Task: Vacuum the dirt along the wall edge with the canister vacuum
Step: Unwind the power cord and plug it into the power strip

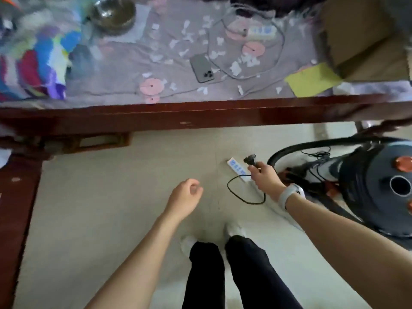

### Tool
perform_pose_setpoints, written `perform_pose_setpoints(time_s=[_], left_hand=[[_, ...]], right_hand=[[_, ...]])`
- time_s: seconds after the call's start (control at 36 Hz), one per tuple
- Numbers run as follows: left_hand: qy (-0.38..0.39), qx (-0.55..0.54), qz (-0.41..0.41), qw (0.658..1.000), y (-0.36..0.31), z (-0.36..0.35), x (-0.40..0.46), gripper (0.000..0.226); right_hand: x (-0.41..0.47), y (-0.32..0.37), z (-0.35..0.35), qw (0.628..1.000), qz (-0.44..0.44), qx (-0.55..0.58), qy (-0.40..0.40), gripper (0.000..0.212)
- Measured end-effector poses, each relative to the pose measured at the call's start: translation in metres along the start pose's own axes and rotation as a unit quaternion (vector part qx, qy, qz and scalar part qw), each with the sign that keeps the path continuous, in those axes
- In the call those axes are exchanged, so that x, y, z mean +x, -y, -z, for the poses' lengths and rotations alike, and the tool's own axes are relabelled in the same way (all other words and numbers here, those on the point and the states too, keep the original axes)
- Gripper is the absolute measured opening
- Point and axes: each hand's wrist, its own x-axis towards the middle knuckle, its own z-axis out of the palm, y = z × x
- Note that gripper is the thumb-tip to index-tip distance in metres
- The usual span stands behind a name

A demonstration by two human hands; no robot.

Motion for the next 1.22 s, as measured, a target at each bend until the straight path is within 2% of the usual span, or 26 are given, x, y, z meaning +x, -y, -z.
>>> perform_pose_setpoints(time_s=[0.08,0.17,0.31,0.42,0.69,0.78,0.89,1.06,1.17,1.22], left_hand=[[0.06,0.047,-0.026,0.997,-0.005,0.0,0.041,0.027],[0.101,0.085,-0.05,0.99,-0.014,-0.006,0.08,0.027],[0.14,0.132,-0.086,0.978,-0.019,-0.03,0.146,0.027],[0.167,0.172,-0.116,0.964,-0.008,-0.056,0.202,0.028],[0.287,0.307,-0.184,0.889,0.044,-0.163,0.331,0.031],[0.313,0.341,-0.214,0.86,0.064,-0.198,0.37,0.034],[0.315,0.361,-0.26,0.838,0.092,-0.253,0.431,0.038],[0.275,0.375,-0.342,0.816,0.12,-0.343,0.52,0.055],[0.252,0.423,-0.394,0.776,0.124,-0.385,0.555,0.069],[0.251,0.437,-0.395,0.768,0.126,-0.396,0.566,0.073]], right_hand=[[0.003,-0.023,0.0,0.999,-0.016,-0.015,-0.024,0.016],[0.017,-0.044,-0.006,0.995,-0.053,-0.057,-0.054,0.028],[0.066,-0.078,-0.026,0.985,-0.136,-0.077,-0.074,0.031],[0.112,-0.104,-0.045,0.98,-0.156,-0.094,-0.077,0.026],[0.211,-0.18,-0.111,0.957,-0.206,-0.111,-0.174,0.023],[0.248,-0.208,-0.136,0.953,-0.184,-0.121,-0.21,0.022],[0.315,-0.253,-0.166,0.95,-0.147,-0.181,-0.207,0.029],[0.411,-0.316,-0.184,0.938,-0.13,-0.238,-0.215,0.023],[0.444,-0.341,-0.185,0.931,-0.113,-0.274,-0.215,0.024],[0.45,-0.347,-0.188,0.929,-0.095,-0.277,-0.226,0.026]])
